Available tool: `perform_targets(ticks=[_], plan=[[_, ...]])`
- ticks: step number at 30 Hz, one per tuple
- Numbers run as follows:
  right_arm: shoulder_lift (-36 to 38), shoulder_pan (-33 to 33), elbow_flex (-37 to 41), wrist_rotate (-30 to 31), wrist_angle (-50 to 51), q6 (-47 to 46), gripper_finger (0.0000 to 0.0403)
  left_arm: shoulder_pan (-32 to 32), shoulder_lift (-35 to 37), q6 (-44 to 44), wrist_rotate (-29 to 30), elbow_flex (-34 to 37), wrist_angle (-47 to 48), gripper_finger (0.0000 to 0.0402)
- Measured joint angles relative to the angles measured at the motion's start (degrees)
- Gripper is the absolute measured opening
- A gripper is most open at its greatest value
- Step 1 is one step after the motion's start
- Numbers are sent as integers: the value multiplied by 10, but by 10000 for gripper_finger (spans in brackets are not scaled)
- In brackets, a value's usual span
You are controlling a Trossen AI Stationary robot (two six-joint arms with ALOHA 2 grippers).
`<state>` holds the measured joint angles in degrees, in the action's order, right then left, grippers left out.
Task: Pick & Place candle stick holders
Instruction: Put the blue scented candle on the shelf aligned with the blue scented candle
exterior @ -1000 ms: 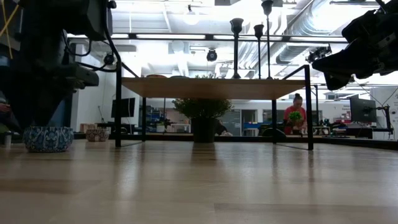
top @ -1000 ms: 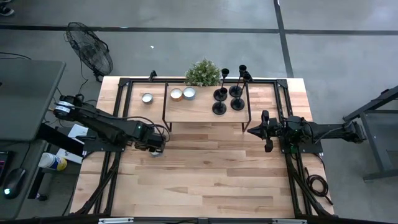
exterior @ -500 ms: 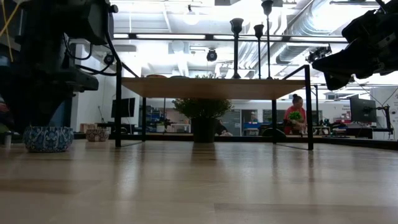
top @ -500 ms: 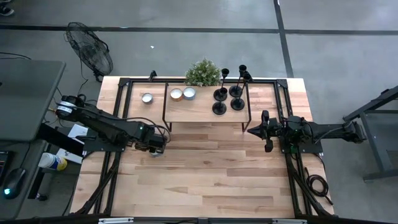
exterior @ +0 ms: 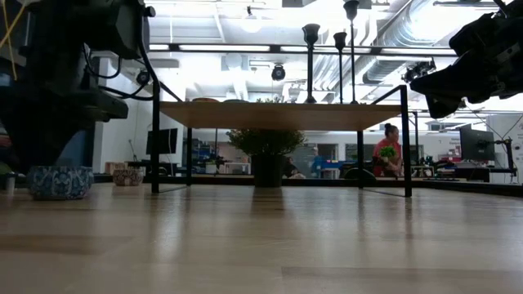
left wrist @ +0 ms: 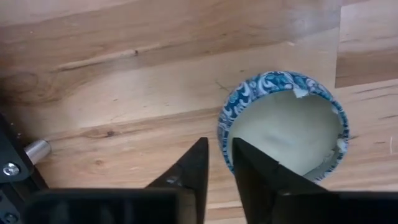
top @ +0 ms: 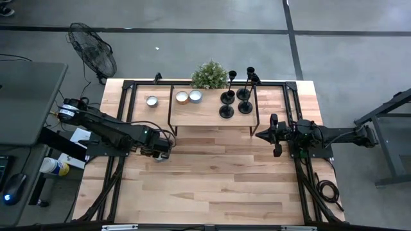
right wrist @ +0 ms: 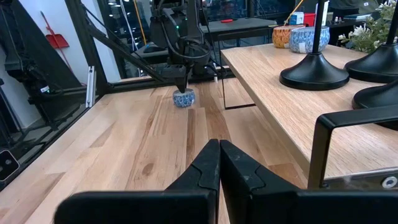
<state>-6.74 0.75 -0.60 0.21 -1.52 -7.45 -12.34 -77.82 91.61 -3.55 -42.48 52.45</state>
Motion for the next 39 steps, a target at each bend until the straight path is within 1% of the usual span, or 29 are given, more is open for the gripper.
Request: perform_targets(ticks=[4, 6, 16, 19, 25, 30, 39], plan=[[0, 0, 0, 0, 0, 0, 0, 0, 0, -2, -6, 0, 0, 24], [0, 0, 0, 0, 0, 0, 0, 0, 0, -3, -7, 0, -1, 8], [0, 0, 0, 0, 0, 0, 0, 0, 4, -27, -26, 0, 0, 2], [0, 0, 0, 0, 0, 0, 0, 0, 4, -30, -27, -16, 11, 1], [0, 0, 0, 0, 0, 0, 0, 0, 4, -60, -20, -90, 76, 1], [0, 0, 0, 0, 0, 0, 0, 0, 4, -81, -14, -174, 164, 0], [0, 0, 0, 0, 0, 0, 0, 0, 4, -95, 42, -328, 296, 0]])
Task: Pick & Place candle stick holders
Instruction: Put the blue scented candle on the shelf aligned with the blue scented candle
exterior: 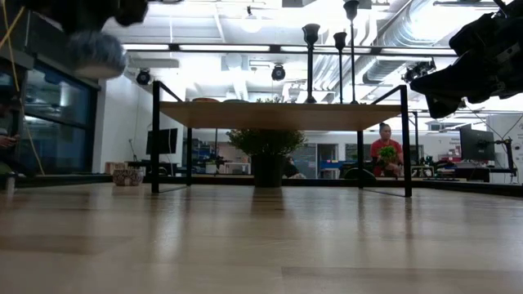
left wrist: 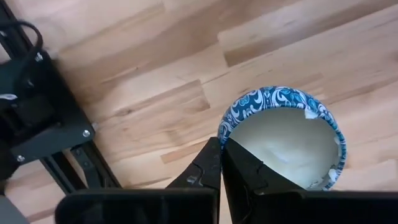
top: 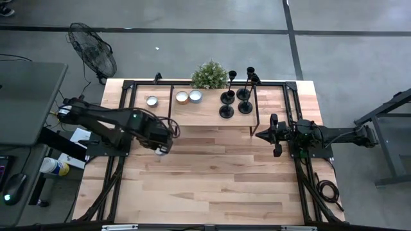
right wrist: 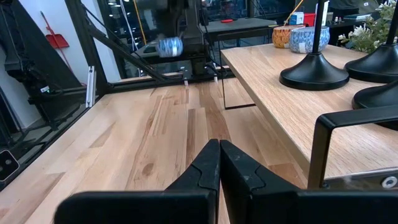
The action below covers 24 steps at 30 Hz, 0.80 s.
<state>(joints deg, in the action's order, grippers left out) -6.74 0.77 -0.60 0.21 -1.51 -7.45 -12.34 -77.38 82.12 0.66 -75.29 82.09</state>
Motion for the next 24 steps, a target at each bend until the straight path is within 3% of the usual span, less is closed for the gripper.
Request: perform_targets(ticks=[9, 24], plan=[[0, 0, 0, 0, 0, 0, 0, 22, -3, -16, 40, -105, 56, 0], [-4, 0, 0, 0, 0, 0, 0, 161, -75, -215, 45, -235, 79, 0]])
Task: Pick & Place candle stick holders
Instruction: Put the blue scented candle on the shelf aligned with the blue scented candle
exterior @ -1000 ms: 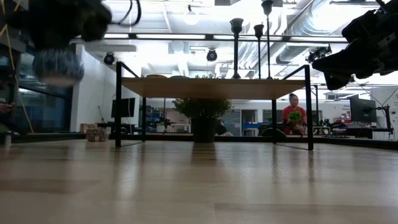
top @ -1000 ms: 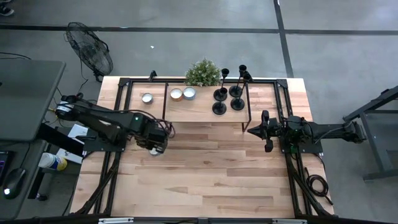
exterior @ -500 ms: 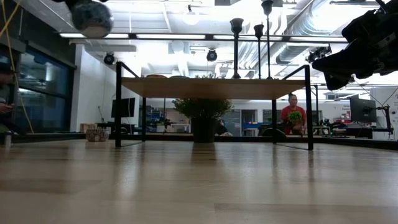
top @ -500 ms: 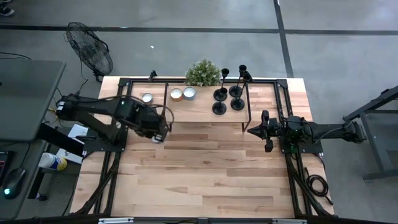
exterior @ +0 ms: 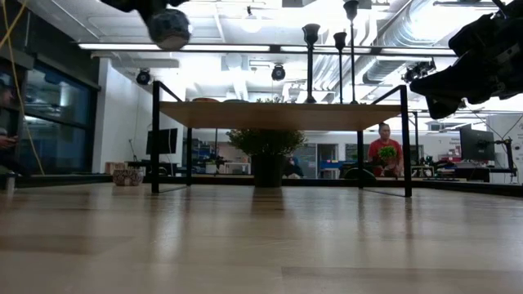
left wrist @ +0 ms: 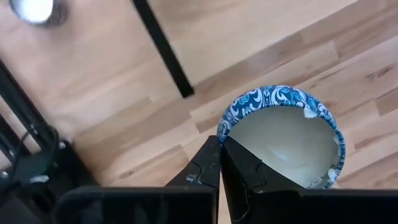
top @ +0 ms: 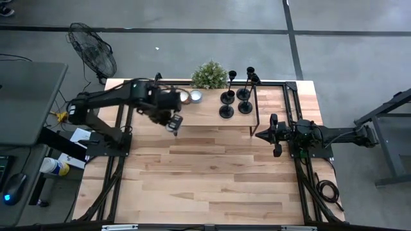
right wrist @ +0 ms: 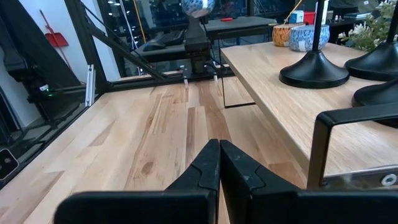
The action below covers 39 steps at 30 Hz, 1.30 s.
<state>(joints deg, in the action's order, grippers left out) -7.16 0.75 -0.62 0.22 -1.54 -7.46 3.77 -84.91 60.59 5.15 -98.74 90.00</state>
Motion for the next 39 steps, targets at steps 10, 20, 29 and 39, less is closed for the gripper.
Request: perform_targets(ticks=[10, 20, 29, 39], plan=[[0, 0, 0, 0, 0, 0, 0, 58, -87, -115, -2, -106, 1, 0], [0, 0, 0, 0, 0, 0, 0, 88, -162, -141, 12, -149, -7, 0], [0, 0, 0, 0, 0, 0, 0, 86, -192, -268, 12, -150, -38, 0], [0, 0, 0, 0, 0, 0, 0, 87, -192, -491, 26, -150, -106, 0]])
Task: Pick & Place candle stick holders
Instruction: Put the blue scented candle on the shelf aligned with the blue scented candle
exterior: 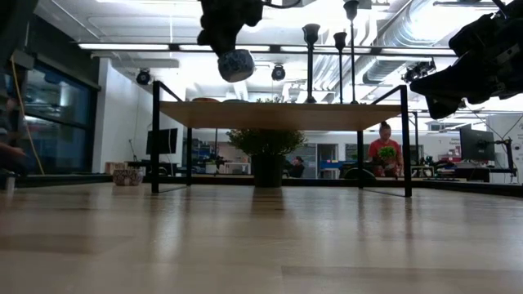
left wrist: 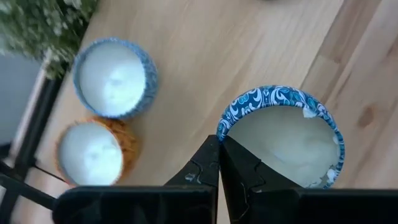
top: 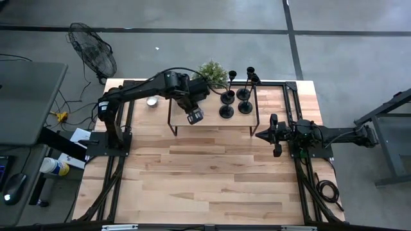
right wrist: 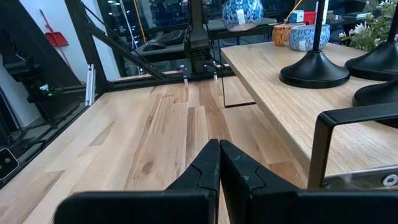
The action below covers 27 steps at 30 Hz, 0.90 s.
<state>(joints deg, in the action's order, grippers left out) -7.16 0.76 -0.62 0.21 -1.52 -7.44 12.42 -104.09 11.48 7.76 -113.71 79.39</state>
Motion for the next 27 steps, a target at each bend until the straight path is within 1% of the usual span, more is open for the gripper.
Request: perform_targets(ticks=[4, 9, 12, 19, 21, 24, 27], plan=[[0, 0, 0, 0, 0, 0, 0, 0, 0, -54, 20, 0, -14, 0], [0, 0, 0, 0, 0, 0, 0, 0, 0, -173, 24, 0, -35, 0], [0, 0, 0, 0, 0, 0, 0, -1, -7, -226, 41, -1, -35, 0], [0, 0, 0, 0, 0, 0, 0, 4, -30, -266, 50, 0, -33, 0], [0, 0, 0, 0, 0, 0, 0, 3, -41, -272, 65, 0, -33, 0], [0, 0, 0, 0, 0, 0, 0, 3, -40, -270, 63, 1, -36, 0], [0, 0, 0, 0, 0, 0, 0, 3, -39, -267, 89, 0, -53, 0]])
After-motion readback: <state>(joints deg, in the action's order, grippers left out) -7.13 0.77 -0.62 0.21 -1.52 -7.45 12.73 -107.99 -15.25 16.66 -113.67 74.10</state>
